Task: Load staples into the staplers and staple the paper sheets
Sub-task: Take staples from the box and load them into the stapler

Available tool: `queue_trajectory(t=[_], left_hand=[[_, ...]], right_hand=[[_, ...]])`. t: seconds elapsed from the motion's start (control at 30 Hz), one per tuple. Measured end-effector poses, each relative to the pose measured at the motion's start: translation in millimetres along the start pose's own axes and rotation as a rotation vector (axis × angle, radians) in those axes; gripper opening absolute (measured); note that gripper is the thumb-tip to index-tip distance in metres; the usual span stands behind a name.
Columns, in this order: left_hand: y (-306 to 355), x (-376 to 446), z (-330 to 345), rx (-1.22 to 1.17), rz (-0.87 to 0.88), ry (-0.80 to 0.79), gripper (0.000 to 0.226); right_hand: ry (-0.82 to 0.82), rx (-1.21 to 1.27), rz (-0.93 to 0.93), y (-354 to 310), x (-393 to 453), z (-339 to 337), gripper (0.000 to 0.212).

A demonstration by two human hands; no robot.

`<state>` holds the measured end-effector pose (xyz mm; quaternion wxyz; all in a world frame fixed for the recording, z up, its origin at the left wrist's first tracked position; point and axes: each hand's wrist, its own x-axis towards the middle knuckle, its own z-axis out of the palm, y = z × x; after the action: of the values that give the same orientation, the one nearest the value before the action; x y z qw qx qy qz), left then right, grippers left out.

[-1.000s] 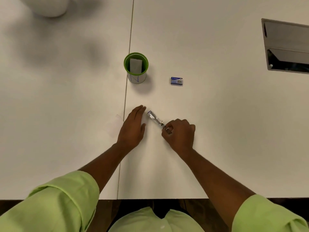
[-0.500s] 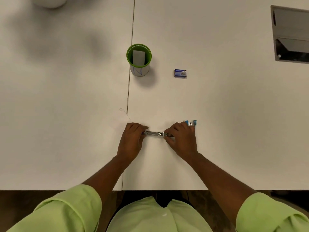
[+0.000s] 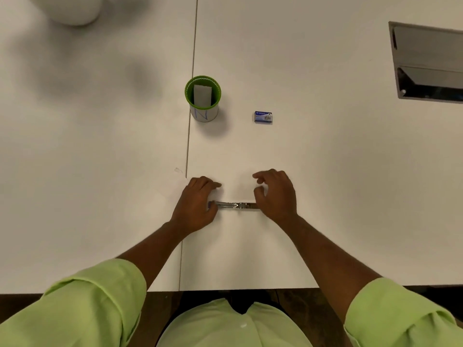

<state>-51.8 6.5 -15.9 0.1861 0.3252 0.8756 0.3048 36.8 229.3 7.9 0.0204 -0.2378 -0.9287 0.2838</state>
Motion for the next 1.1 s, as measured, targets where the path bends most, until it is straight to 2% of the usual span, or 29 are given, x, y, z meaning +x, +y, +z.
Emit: queue_trajectory(t=[0.2, 0.47, 0.7, 0.87, 1.03, 1.1], left_hand=[[15, 52, -2, -0.063, -0.117, 0.080, 0.033], [38, 130, -6, -0.220, -0.289, 0.080, 0.036], [52, 181, -4, -0.223, -0.416, 0.085, 0.033], [66, 209, 2, -0.262, -0.450, 0.044, 0.040], [76, 228, 8, -0.280, -0.455, -0.022, 0.054], [77, 232, 10, -0.285, -0.456, -0.031, 0.050]], right_hand=[[0.074, 0.138, 0.142, -1, 64, -19, 0.022], [-0.012, 0.216, 0.368, 4, 144, -31, 0.030], [-0.105, 0.130, 0.350, 16, 162, -22, 0.050], [-0.165, 0.105, 0.353, 23, 174, -16, 0.058], [-0.190, 0.097, 0.320, 27, 184, -11, 0.042], [-0.191, 0.112, 0.314, 26, 185, -10, 0.039]])
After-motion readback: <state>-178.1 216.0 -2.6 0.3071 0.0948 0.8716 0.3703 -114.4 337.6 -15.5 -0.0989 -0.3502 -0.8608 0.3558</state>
